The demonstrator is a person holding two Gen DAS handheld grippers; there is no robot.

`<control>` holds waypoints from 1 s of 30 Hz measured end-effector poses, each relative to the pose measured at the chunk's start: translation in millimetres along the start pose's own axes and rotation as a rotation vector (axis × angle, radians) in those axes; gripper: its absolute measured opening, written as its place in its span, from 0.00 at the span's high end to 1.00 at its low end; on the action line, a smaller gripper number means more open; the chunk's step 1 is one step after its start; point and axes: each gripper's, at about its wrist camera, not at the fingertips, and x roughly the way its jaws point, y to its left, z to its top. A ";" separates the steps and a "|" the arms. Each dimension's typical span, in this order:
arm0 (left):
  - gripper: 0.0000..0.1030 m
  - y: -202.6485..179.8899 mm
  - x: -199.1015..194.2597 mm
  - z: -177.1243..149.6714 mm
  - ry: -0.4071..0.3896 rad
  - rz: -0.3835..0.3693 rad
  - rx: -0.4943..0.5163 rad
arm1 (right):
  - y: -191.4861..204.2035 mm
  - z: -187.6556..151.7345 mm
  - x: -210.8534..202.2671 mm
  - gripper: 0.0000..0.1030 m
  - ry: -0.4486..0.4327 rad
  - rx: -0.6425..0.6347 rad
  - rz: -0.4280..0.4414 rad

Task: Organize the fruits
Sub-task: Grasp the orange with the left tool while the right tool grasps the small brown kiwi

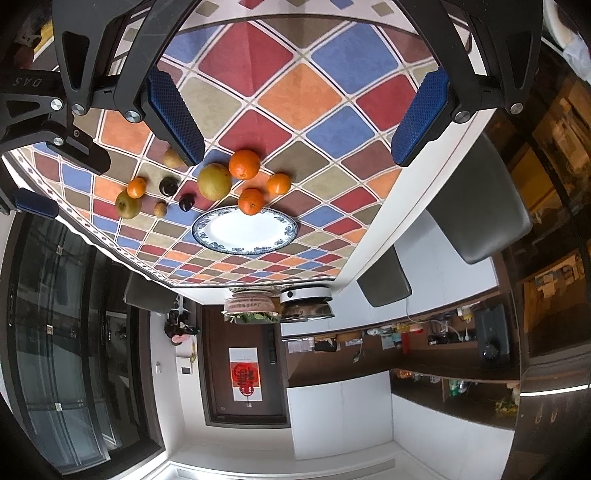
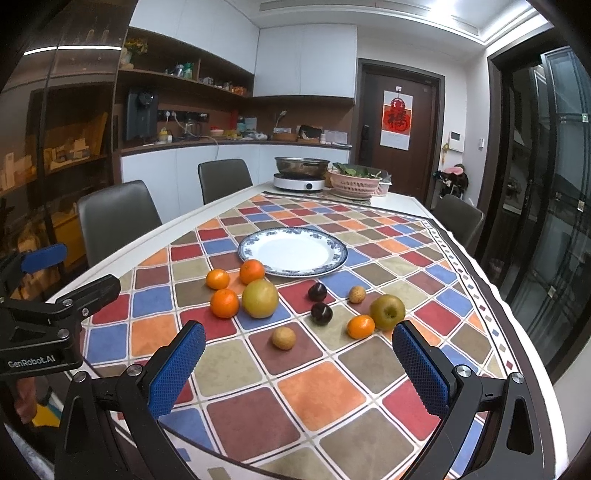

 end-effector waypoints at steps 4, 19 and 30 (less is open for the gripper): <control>0.00 -0.4 11.4 1.5 0.009 -0.021 0.033 | 0.2 -0.3 11.1 0.01 0.028 -0.002 0.005; 0.07 -10.1 56.1 8.8 0.027 -0.137 0.206 | 0.2 -2.3 61.7 0.01 0.137 0.003 0.035; 0.19 -24.6 113.0 5.3 0.148 -0.219 0.271 | -3.6 -8.4 107.5 0.12 0.246 0.036 0.093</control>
